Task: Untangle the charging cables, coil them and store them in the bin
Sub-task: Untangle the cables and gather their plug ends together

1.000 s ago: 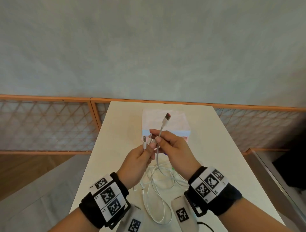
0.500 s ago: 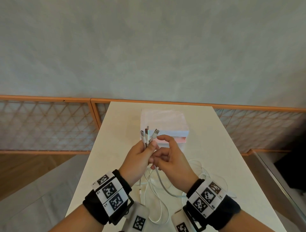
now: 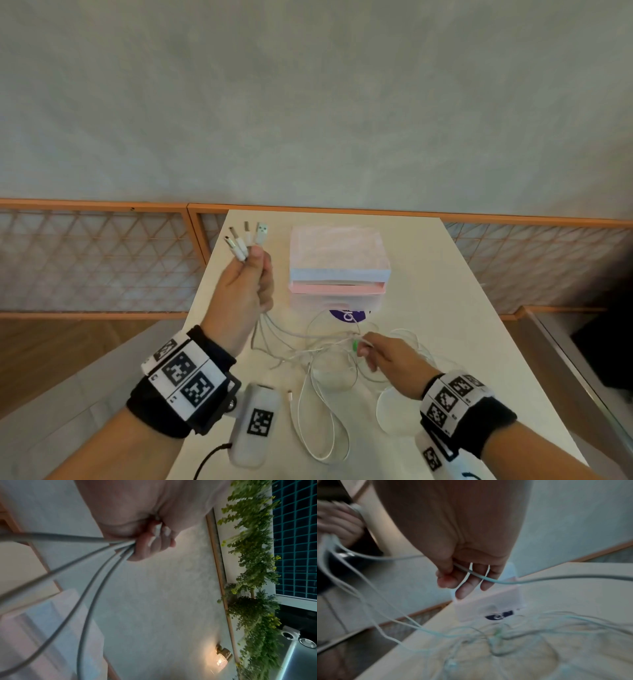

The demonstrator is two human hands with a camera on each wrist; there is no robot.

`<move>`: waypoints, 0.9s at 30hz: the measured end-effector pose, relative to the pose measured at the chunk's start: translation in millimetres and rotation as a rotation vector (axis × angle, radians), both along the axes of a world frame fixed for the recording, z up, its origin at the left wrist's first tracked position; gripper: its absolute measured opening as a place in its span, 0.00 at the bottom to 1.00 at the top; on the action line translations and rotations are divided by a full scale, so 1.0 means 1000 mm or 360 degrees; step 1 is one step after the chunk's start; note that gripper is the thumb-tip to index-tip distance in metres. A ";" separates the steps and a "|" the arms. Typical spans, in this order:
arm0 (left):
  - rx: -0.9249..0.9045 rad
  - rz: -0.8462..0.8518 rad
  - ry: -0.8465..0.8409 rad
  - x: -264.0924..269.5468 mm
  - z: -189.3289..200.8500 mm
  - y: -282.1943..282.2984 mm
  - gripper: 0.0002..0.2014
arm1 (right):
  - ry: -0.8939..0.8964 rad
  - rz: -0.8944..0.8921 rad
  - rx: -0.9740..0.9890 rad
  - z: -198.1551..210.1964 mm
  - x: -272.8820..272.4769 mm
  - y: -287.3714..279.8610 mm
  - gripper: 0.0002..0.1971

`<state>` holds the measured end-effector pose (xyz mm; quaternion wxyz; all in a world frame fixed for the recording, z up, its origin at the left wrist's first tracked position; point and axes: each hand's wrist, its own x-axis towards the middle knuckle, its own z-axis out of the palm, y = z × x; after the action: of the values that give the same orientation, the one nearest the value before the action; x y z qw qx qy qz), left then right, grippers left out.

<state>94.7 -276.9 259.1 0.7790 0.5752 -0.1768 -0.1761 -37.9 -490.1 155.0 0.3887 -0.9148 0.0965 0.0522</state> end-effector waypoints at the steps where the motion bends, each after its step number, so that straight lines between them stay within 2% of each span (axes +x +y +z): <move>1: -0.0011 0.0034 0.0005 0.005 0.001 0.003 0.18 | 0.0043 -0.0064 -0.0059 -0.007 -0.002 -0.011 0.15; 3: -0.0019 0.0082 0.0007 0.012 0.002 0.007 0.18 | 0.0126 -0.0154 -0.0269 -0.024 -0.006 -0.036 0.14; 7: 0.0015 0.0140 -0.0011 0.017 0.002 0.013 0.18 | 0.0438 -0.0209 -0.0966 -0.048 -0.016 -0.076 0.12; 9: 0.0088 0.0145 -0.0026 0.017 -0.002 0.013 0.18 | 0.0519 -0.0217 -0.1070 -0.040 -0.015 -0.082 0.13; 14: 0.0303 0.0117 -0.0056 0.012 -0.011 0.004 0.17 | 0.0266 -0.0398 -0.0767 0.027 0.005 -0.065 0.16; 17: 0.0361 0.0066 -0.0093 0.005 -0.011 -0.004 0.17 | 0.0072 -0.0323 -0.0531 0.065 0.015 -0.046 0.14; 20: 0.0507 0.0016 -0.0285 -0.001 -0.016 -0.011 0.15 | -0.0124 -0.0207 -0.0184 0.096 0.019 -0.025 0.08; 23: 0.0591 -0.0127 -0.0456 -0.012 -0.017 -0.018 0.12 | -0.0212 -0.0009 0.0106 0.115 0.019 -0.008 0.13; 27: 0.0610 -0.0351 -0.0429 -0.022 -0.020 -0.027 0.12 | -0.0336 0.0099 0.0324 0.127 0.019 0.003 0.14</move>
<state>73.1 -303.5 239.0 0.6012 0.7080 -0.3040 -0.2119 -19.3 -487.5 282.2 0.4858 -0.8735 0.0207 -0.0228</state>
